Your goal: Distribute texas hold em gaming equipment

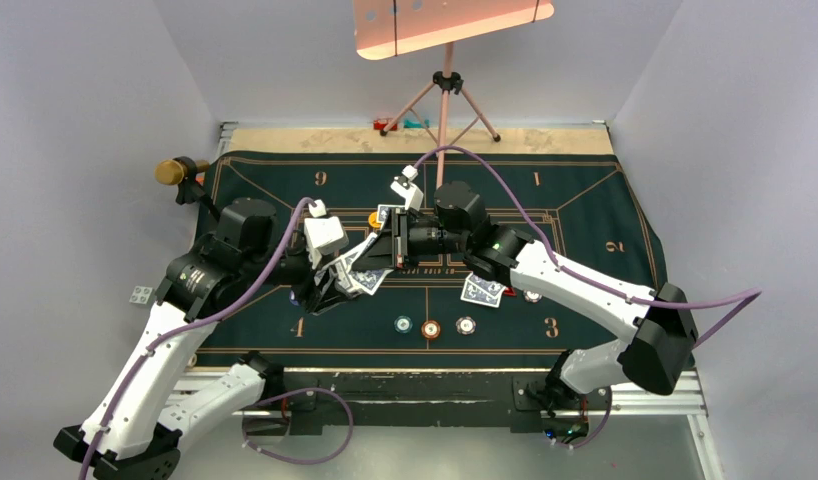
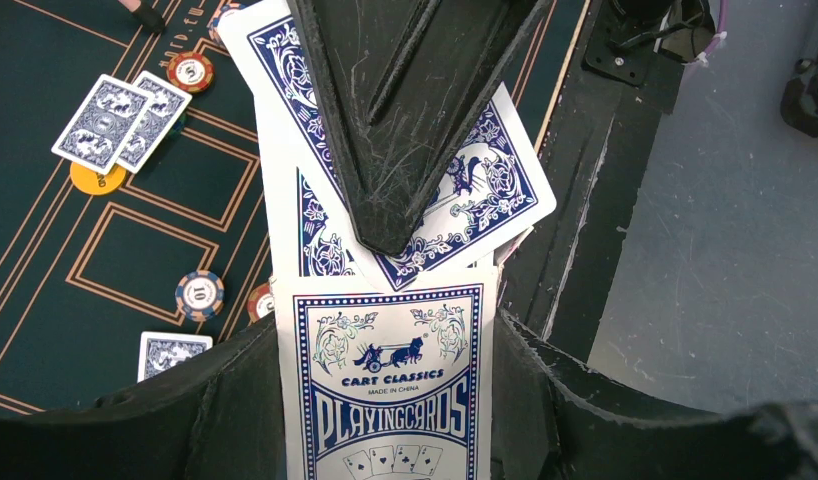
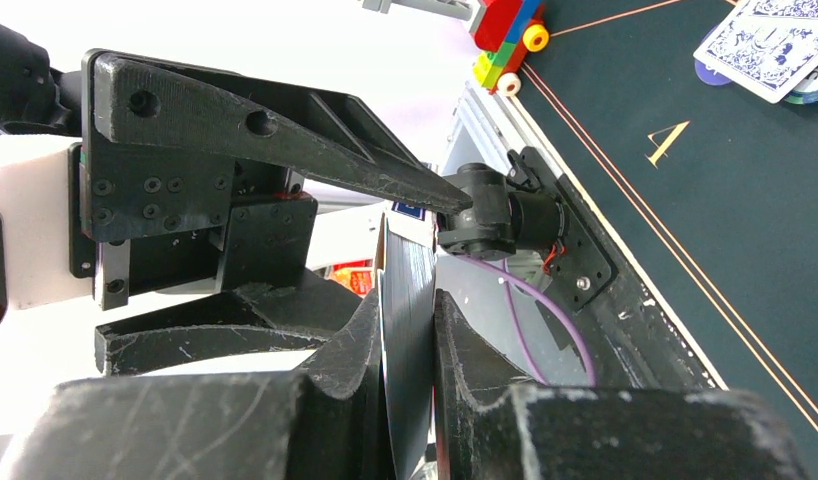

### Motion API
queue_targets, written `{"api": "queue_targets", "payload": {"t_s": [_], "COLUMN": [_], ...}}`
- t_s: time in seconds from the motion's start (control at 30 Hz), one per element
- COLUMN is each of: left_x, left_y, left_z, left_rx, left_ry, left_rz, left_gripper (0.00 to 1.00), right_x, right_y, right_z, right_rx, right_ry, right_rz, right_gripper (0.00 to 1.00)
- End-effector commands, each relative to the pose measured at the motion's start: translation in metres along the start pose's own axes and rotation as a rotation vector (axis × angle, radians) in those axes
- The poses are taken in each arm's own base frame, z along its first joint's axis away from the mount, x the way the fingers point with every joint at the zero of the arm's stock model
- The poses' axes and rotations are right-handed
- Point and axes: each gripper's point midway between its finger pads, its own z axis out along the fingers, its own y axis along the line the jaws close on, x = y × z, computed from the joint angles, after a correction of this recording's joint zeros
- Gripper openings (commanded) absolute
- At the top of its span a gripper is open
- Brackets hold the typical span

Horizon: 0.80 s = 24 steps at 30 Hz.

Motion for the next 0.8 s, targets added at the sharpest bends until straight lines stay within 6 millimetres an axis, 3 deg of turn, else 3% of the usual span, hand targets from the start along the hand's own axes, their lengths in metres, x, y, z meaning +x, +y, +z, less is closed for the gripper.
{"api": "queue_targets", "payload": {"t_s": [0.0,0.1,0.17,0.37,0.77], "left_x": [-0.007,-0.002,-0.001,-0.002,0.004], "left_y": [-0.001,0.0,-0.001,-0.005,-0.007], "left_z": [0.002,0.002,0.001,-0.002,0.003], "left_rx": [0.012,-0.003,0.001,0.012,0.046], "left_ry": [-0.042,-0.029,-0.029,-0.028,0.012], "left_rz": [0.013,0.005,-0.002,-0.001,-0.022], "left_gripper": [0.44,0.37,0.33,0.22,0.21], "right_x": [-0.001,0.0,0.0,-0.003,-0.008], "right_y": [0.007,-0.001,-0.008,-0.021,-0.028], "right_z": [0.0,-0.003,-0.008,-0.021,-0.029], "right_rx": [-0.016,0.032,0.065,0.115,0.133], "right_ry": [-0.01,-0.005,-0.008,-0.032,-0.043], "right_rz": [-0.005,-0.008,-0.008,-0.019,-0.035], "right_gripper": [0.08,0.3,0.38,0.46,0.51]}}
